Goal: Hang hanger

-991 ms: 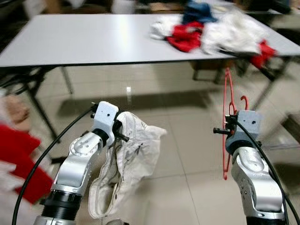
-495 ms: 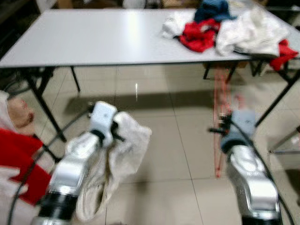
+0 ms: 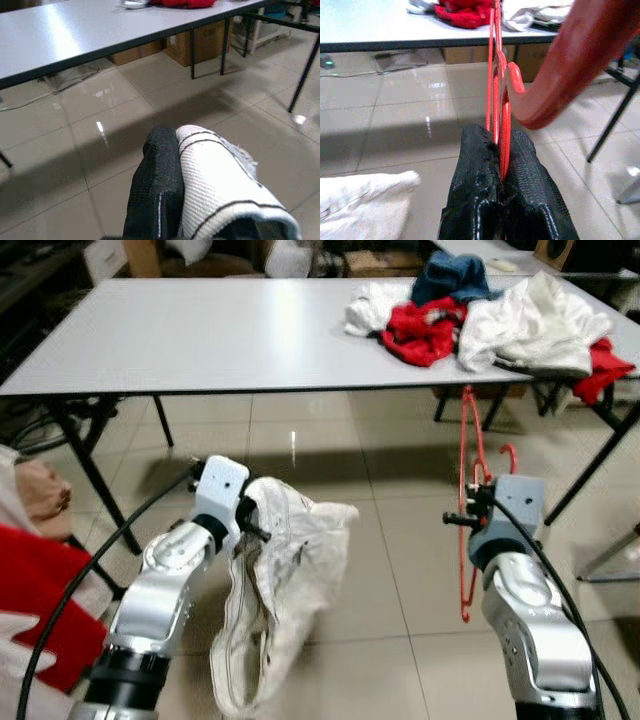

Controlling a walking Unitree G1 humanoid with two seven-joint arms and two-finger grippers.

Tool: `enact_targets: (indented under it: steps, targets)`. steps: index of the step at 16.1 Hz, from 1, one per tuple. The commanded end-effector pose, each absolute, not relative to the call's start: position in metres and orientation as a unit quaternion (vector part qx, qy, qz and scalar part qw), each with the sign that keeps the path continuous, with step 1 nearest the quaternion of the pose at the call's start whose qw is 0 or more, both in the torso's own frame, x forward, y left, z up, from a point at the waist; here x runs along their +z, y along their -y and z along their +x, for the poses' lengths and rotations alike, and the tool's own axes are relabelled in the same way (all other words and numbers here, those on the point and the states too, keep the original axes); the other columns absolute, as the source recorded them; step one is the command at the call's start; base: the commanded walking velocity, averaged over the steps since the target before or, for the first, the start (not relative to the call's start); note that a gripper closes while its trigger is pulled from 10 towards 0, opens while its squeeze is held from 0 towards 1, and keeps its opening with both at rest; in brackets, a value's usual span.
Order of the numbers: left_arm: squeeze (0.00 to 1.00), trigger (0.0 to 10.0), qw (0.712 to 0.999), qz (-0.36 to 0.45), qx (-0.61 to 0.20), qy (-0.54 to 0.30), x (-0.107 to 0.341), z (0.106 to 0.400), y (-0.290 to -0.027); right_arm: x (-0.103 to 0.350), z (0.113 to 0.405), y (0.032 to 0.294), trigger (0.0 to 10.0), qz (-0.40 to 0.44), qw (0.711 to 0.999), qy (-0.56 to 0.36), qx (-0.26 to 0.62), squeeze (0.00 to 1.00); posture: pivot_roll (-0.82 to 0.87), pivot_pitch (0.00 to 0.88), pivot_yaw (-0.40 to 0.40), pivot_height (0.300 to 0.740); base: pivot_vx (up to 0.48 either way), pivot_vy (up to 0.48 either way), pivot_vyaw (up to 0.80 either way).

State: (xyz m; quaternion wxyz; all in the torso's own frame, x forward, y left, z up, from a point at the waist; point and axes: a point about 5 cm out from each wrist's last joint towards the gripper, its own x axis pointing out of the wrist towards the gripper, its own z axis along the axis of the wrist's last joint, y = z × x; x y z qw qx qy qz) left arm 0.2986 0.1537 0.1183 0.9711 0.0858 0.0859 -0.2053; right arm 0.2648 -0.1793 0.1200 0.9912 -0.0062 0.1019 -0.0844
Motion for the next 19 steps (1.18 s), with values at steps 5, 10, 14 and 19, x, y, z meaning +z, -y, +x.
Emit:
enact_targets:
  steps: [5,10,14,19]
  targets:
    - [0.00,10.0,0.972,0.089,-0.208,-0.059,0.1313,0.3025,-0.1532,0.1212,0.2644,0.1807,10.0,-0.004,0.991,-0.101,-0.089,0.00,-0.11,0.000,0.003,0.740,0.273,0.000,0.00]
    - [0.00,10.0,0.972,0.088,-0.208,-0.059,0.1313,0.3028,-0.1535,0.1211,0.2643,0.1805,10.0,-0.004,0.991,-0.102,-0.089,0.00,-0.11,0.000,0.005,0.740,0.280,0.000,0.00]
    - [0.00,10.0,0.972,0.088,-0.208,-0.059,0.1310,0.3026,-0.1532,0.1206,0.2645,0.1798,10.0,-0.018,0.991,-0.108,-0.080,0.00,-0.11,0.000,0.003,0.740,0.288,0.000,0.00]
    - [0.00,10.0,0.972,0.088,-0.209,-0.059,0.1310,0.3024,-0.1518,0.1192,0.2641,0.1830,10.0,-0.015,0.990,-0.111,-0.092,0.00,-0.11,0.000,0.003,0.740,0.290,0.000,0.00]
